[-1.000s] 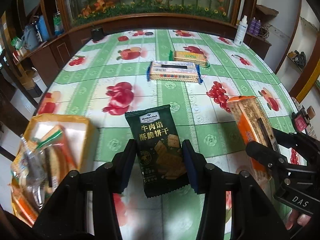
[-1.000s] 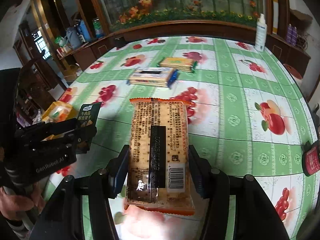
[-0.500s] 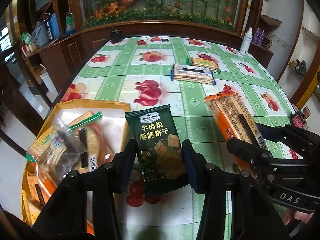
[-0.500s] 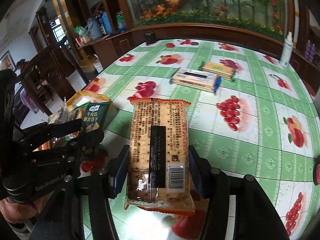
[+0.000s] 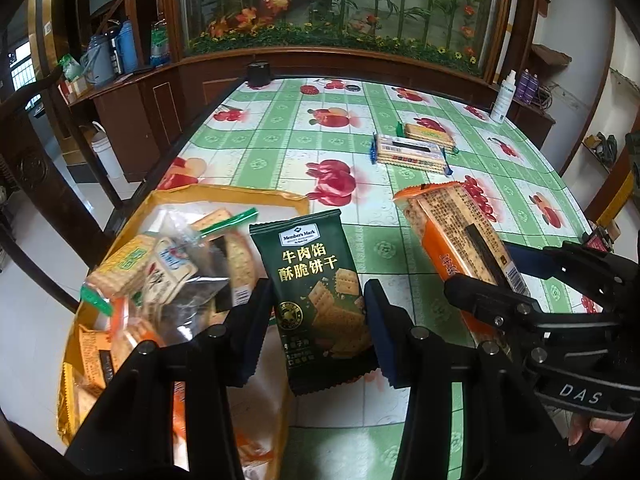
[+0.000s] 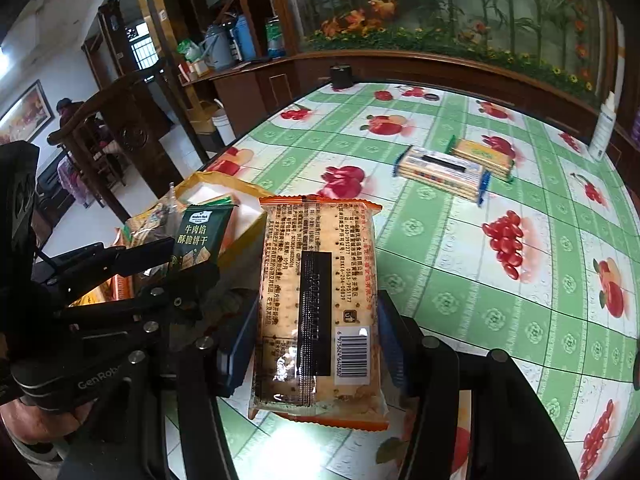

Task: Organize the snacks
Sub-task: 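Carry the green bag and tan pack over the cardboard box with both tools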

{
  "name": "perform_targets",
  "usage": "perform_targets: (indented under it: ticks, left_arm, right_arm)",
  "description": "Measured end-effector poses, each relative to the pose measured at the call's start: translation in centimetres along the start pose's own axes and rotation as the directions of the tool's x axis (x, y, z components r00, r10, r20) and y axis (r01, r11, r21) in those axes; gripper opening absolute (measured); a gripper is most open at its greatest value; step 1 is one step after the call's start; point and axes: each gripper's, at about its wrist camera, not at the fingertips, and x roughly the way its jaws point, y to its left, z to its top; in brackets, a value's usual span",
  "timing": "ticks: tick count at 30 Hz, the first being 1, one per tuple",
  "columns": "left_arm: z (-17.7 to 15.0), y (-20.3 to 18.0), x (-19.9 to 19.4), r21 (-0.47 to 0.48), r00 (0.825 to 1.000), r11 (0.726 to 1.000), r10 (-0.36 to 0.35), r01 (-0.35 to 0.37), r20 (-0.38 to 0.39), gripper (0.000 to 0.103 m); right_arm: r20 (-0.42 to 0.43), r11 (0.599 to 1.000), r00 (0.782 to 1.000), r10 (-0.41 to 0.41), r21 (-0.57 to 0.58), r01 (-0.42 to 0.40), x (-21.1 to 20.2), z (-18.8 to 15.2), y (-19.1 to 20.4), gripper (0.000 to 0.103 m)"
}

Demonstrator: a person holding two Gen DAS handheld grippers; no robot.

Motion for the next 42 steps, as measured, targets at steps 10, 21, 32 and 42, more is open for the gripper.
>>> perform_targets:
  ticks: [10,21,32,42]
  left_arm:
    - [-0.9,3.4,-2.4,-0.035,1.0,0.999,0.009,-0.008,0.018,0.049]
    - [-2.2,8.4,-4.5,-0.111,0.999,0.993,0.037,-0.035,0.021,0.049]
    - [-4.6,12.4,-4.9,-0.158,0.996,0.983,0.088,-0.089,-0.017,0.049]
    - [-5.6,13.8,-3.4,-0.17,0.991,0.977,0.125,-0.13,-0.038,0.049]
  right_arm:
    - [-0.017,0.998,0.999,0.037,-0.057,-0.037,1.1,0.9,3.1,0.056]
    - [-0.045,0.989,0.994,0.096,-0.11,-0.1,3.2,2.4,6.9,0.056]
    - [-0.082,0.973,0.982,0.173,-0.141,-0.183,6.9,4.7,11.3,0.056]
    - [-0.127,0.967,0.972,0.198,-0.14,-0.215,9.6,3.1,13.7,0.055]
